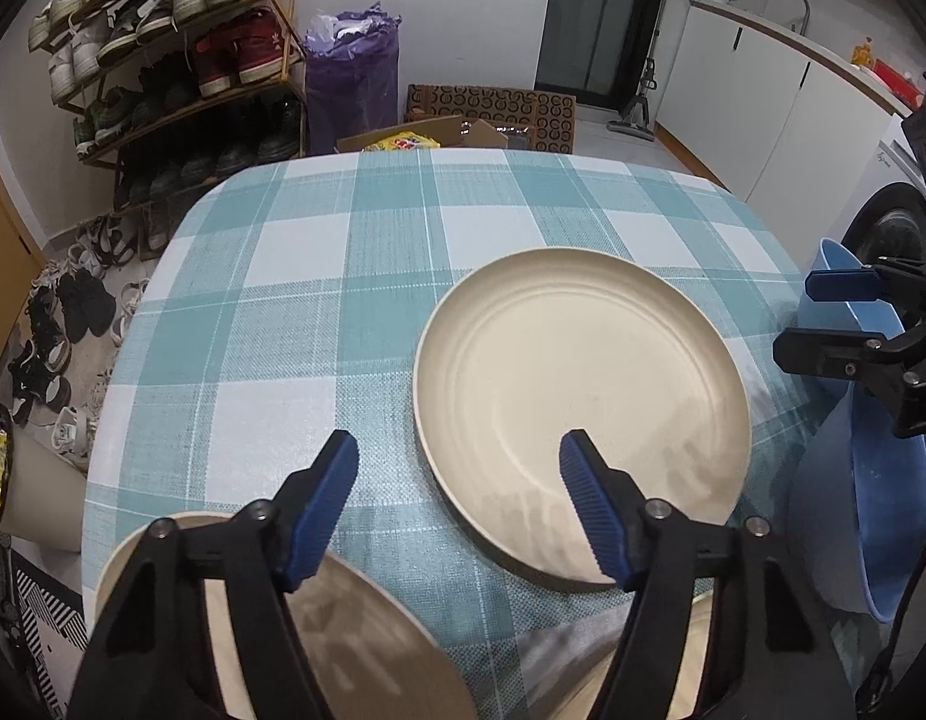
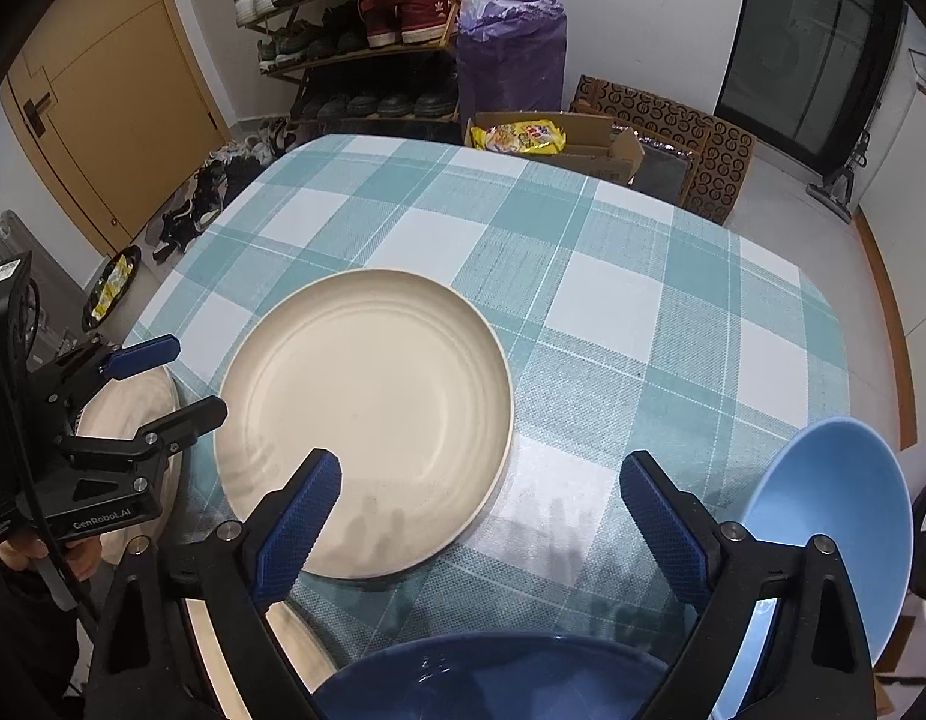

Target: Organize plates and bowls

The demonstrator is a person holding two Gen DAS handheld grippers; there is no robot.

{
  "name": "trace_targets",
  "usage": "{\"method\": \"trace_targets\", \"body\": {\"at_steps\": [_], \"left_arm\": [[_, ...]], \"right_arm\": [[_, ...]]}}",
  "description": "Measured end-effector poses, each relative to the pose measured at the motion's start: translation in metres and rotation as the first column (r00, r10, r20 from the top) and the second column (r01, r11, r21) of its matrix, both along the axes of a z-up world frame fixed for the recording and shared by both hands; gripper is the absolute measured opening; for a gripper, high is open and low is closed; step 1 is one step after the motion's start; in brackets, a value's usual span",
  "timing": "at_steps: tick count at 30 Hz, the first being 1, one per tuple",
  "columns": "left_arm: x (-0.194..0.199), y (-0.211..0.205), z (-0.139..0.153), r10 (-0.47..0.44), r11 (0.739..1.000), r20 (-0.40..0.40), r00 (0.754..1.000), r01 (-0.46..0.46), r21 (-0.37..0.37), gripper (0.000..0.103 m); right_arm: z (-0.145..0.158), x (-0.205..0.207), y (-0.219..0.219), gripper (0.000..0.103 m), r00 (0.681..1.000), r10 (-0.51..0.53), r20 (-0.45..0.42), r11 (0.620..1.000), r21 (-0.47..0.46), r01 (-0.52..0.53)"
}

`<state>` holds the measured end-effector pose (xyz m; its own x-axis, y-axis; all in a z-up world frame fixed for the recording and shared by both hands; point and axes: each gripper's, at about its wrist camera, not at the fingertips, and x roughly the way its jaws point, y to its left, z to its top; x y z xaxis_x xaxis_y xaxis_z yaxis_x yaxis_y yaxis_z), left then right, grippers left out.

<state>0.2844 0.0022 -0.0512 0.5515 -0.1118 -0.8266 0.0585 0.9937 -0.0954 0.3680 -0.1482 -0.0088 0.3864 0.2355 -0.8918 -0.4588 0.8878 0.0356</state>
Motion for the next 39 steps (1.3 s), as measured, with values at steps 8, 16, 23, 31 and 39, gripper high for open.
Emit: {"method": "trace_targets", "body": {"at_steps": [8, 16, 23, 31, 39], "left_arm": [[0.007, 0.000, -0.009, 0.003, 1.000, -0.033, 0.999, -0.003, -0.010, 0.061], [0.012, -0.001, -0.017, 0.005, 1.000, -0.059, 0.998, -0.005, -0.013, 0.059], [0.016, -0.001, -0.021, 0.001, 1.000, -0.077, 0.997, -0.002, -0.011, 0.059], [0.017, -0.003, -0.023, -0.006, 1.000, -0.087, 0.996, 0.005, -0.009, 0.056], [0.018, -0.005, -0.030, -0.021, 1.000, -0.110, 0.994, 0.019, -0.015, 0.039]], "right_arm": [[-0.013, 0.010, 0.005, 0.087, 0.999, 0.006, -0.048, 1.000, -0.019, -0.006], [-0.030, 0.021, 0.007, 0.084, 0.994, -0.003, -0.109, 0.999, -0.036, -0.001], [-0.043, 0.028, 0.007, 0.078, 0.989, -0.010, -0.146, 0.999, -0.043, 0.004], [-0.053, 0.032, 0.008, 0.062, 0.983, -0.015, -0.182, 0.998, -0.056, 0.005], [-0.059, 0.032, 0.010, 0.050, 0.981, -0.008, -0.196, 0.998, -0.062, -0.004]]}}
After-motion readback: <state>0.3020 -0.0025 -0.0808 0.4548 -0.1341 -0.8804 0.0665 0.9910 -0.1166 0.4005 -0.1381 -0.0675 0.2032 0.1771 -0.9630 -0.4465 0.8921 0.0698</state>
